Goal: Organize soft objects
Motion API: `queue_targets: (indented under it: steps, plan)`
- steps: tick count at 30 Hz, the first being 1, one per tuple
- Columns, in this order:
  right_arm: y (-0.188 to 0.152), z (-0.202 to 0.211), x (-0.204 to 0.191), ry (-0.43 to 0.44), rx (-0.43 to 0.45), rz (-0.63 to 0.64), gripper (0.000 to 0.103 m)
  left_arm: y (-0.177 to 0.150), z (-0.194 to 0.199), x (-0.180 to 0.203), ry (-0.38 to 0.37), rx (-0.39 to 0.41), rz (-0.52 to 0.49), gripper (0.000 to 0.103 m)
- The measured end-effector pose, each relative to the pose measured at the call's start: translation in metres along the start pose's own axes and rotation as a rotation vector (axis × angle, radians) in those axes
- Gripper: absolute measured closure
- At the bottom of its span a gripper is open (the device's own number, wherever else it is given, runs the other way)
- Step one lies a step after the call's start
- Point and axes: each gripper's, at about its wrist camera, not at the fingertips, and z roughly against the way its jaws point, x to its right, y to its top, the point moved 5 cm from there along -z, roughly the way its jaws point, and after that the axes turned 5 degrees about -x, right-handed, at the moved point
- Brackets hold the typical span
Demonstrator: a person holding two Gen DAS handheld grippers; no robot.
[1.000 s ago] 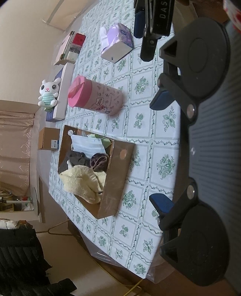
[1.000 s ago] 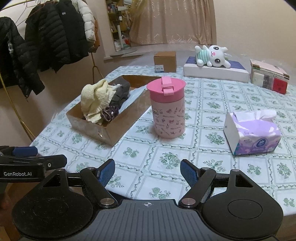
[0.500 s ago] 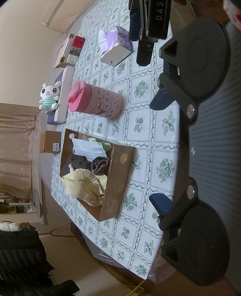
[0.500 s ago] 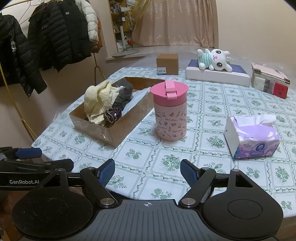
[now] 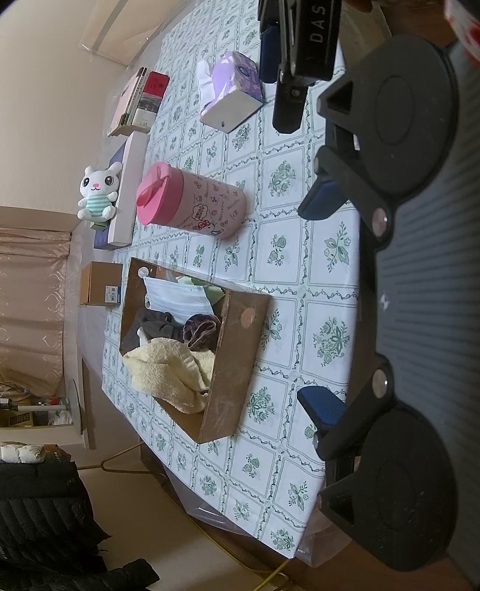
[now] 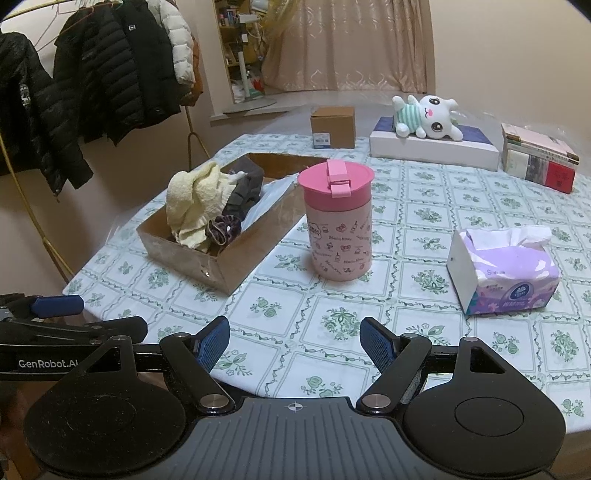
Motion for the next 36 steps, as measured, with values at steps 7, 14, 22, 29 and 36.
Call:
queue_targets:
  steps: [7,14,22,29,36]
  plan:
    - [-0.0012,-0.0013,0.0003,0.0,0.0,0.001,0.026,-0.0008,-0.0025,0.0004,-0.001,-0.004,0.001,0.007]
    - [-0.0026,-0.0026,0.0006,0.0,-0.002,0.0,0.026,-0.0013,-0.0029,0.0005,-0.001,-0.005,0.003,0.007]
    - [-0.0034,-0.0033,0.0011,0.001,-0.002,-0.001,0.026,-0.0014,-0.0028,0.0005,-0.001,-0.004,0.003,0.007]
    - [-0.0032,-0.0033,0.0012,0.001,-0.003,-0.002,0.026,-0.0015,-0.0028,0.0005,-0.001,-0.005,0.002,0.007]
    - [-0.004,-0.0038,0.0012,0.001,-0.003,-0.002,0.026,-0.0023,-0.0025,0.0005,0.0,-0.005,0.004,0.007]
